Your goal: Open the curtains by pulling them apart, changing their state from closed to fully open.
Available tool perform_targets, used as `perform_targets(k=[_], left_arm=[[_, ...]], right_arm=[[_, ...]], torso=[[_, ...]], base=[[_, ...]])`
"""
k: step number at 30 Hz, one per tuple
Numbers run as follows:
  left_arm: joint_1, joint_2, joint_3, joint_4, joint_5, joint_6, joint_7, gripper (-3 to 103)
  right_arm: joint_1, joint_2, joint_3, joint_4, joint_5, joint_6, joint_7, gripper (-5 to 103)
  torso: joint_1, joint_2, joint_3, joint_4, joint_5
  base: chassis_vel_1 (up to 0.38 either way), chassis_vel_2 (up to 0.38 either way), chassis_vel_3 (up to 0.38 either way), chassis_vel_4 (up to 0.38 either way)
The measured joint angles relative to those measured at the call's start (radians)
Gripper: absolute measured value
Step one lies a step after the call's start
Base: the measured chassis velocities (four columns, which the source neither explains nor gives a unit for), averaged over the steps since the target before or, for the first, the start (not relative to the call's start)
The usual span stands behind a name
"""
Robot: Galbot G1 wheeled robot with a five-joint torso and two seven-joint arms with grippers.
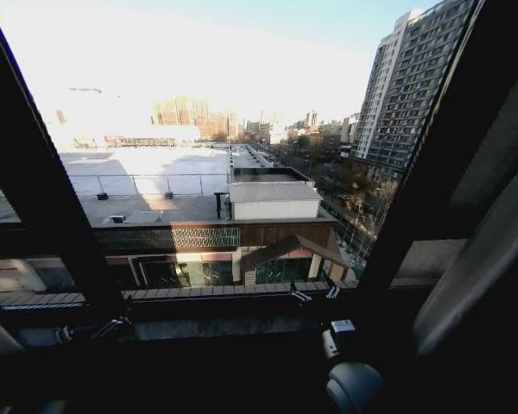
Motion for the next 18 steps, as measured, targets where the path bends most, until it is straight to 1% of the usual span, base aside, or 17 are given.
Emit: perform_targets(k=[8, 18], left_arm=[[-0.002, 0.004, -0.002, 0.0, -0.002, 0.0, 0.0, 100], [-0.008, 0.001, -0.003, 0.0, -0.003, 0.0, 0.0, 100]], right_arm=[[0.001, 0.008, -0.014, -0.014, -0.022, 0.012, 0.0, 100], [0.008, 0.006, -0.019, -0.023, -0.025, 0.016, -0.001, 100]], torso=[[0.0, 0.0, 0.0, 0.0, 0.0], [0.0, 0.0, 0.0, 0.0, 0.0]], base=[[0.355, 0.362, -0.363, -0.348], [0.355, 0.349, -0.356, -0.348]])
